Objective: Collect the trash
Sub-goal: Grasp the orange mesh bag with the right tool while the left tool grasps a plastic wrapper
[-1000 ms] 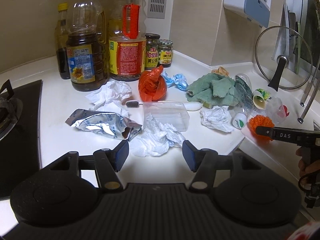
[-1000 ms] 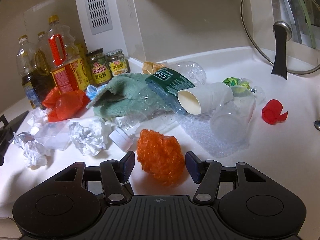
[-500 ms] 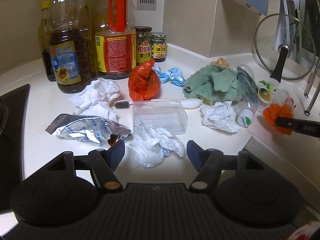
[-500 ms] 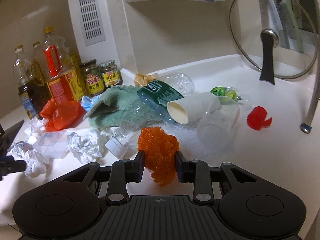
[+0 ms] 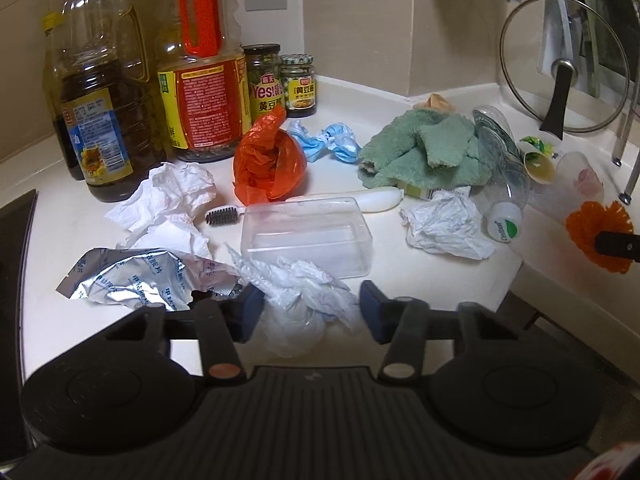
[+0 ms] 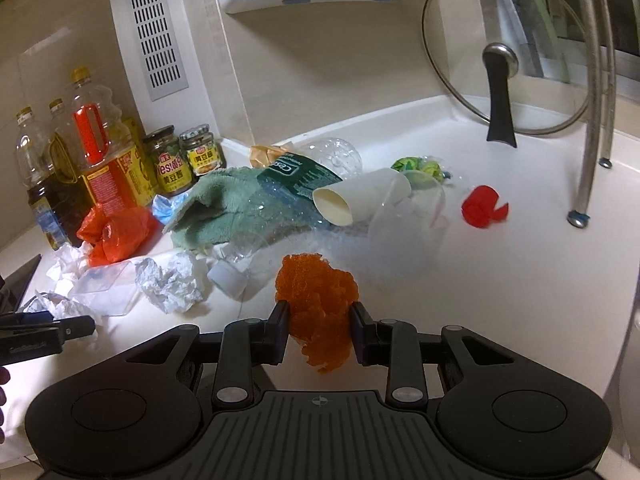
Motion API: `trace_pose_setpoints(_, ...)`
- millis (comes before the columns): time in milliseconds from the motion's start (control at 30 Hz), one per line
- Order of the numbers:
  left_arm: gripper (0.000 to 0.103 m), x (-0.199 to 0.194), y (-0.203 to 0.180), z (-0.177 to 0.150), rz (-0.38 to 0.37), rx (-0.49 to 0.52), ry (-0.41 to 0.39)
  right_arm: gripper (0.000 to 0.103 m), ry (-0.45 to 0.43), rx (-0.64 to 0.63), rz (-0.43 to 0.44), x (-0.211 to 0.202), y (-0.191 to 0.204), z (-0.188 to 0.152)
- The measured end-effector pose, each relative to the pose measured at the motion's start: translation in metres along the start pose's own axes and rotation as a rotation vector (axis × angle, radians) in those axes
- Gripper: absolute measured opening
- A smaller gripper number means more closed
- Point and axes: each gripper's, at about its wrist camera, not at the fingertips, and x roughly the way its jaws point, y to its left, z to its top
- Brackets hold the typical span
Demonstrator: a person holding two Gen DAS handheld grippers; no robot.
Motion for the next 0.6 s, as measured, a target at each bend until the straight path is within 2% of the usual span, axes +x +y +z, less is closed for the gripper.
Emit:
trace_pose_setpoints(33, 0.036, -0.001, 0.001, 0.0, -0.003, 0.003, -0.002, 0.032, 0.0, 0.003, -0.002, -0.003, 0.001, -0.001)
trace_pose_setpoints(133, 0.027, -0.004, 0.004, -0.001, -0.012, 0.003, -0.009, 0.032, -0.001, 0.007, 0.002, -0.01, 0.002, -0.005)
trace_pose_setpoints(233, 0.023, -0.013, 0.005, -0.001, -0.003, 0.014, -0.028, 0.032, -0.004, 0.001, 0.024, -0.018, 0.006, -0.007)
trace_pose_setpoints(600, 0.022, -0.075, 0.006, -0.004, -0.003, -0.044, -0.075, 0.032, -0.023, -0.036, 0.152, -0.044, 0.009, -0.007)
